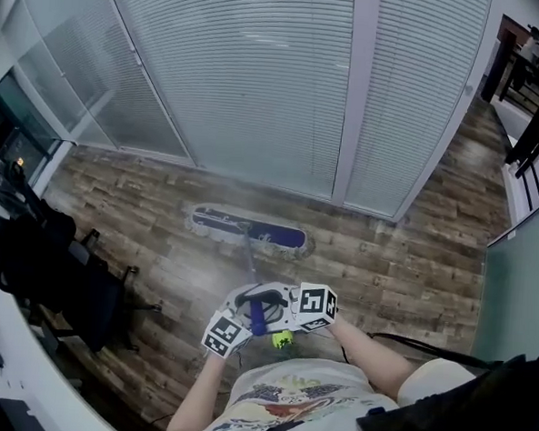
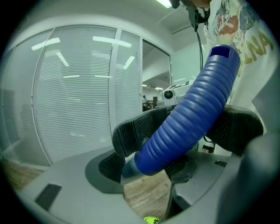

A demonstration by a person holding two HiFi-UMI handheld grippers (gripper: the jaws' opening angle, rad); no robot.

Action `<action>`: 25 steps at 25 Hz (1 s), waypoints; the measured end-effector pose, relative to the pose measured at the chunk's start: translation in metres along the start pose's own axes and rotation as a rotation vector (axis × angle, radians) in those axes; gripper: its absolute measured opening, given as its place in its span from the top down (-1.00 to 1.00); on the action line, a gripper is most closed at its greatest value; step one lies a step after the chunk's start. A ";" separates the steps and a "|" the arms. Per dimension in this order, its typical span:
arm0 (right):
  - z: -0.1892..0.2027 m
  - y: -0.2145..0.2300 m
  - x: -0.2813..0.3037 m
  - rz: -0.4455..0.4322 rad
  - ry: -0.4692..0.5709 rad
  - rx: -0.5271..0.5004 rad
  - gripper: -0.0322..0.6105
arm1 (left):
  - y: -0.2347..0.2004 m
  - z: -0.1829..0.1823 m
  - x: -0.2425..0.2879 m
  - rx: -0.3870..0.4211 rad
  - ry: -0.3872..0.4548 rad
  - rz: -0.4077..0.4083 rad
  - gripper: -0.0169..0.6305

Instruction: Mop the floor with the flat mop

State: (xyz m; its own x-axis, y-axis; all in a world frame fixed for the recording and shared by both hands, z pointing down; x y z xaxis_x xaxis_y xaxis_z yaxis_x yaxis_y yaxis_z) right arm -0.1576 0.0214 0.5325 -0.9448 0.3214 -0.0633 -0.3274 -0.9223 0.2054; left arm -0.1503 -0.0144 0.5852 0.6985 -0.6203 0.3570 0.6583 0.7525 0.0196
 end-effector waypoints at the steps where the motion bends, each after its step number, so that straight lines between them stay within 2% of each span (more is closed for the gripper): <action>1: 0.003 -0.019 -0.010 -0.001 0.003 0.000 0.03 | 0.021 -0.002 0.001 -0.003 0.001 -0.003 0.24; 9: 0.049 -0.213 -0.077 -0.019 0.021 0.017 0.03 | 0.232 0.006 -0.011 -0.009 -0.013 -0.017 0.24; 15: 0.057 -0.320 -0.096 -0.067 0.024 0.013 0.03 | 0.338 0.000 -0.038 -0.026 -0.024 -0.023 0.24; 18: 0.062 -0.347 -0.102 -0.081 0.036 0.025 0.03 | 0.366 0.004 -0.042 -0.017 -0.044 -0.030 0.24; 25: 0.063 -0.350 -0.115 -0.083 0.045 -0.015 0.03 | 0.372 -0.003 -0.034 -0.025 -0.033 -0.030 0.24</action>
State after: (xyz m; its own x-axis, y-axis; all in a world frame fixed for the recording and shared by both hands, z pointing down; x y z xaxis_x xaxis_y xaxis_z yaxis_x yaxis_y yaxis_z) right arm 0.0657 0.3205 0.5293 -0.9139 0.3867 -0.1233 -0.4039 -0.8964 0.1827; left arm 0.0716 0.2865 0.5778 0.6689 -0.6347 0.3869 0.6861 0.7275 0.0074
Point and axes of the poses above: the fingertips, and each gripper's own axes: x forward along the fingers, y to its right, z out of its underside, the point moved 3 cm from there along -x, backward along the fingers, and after that the axes turned 4 degrees about y, right-handed, at the moved point
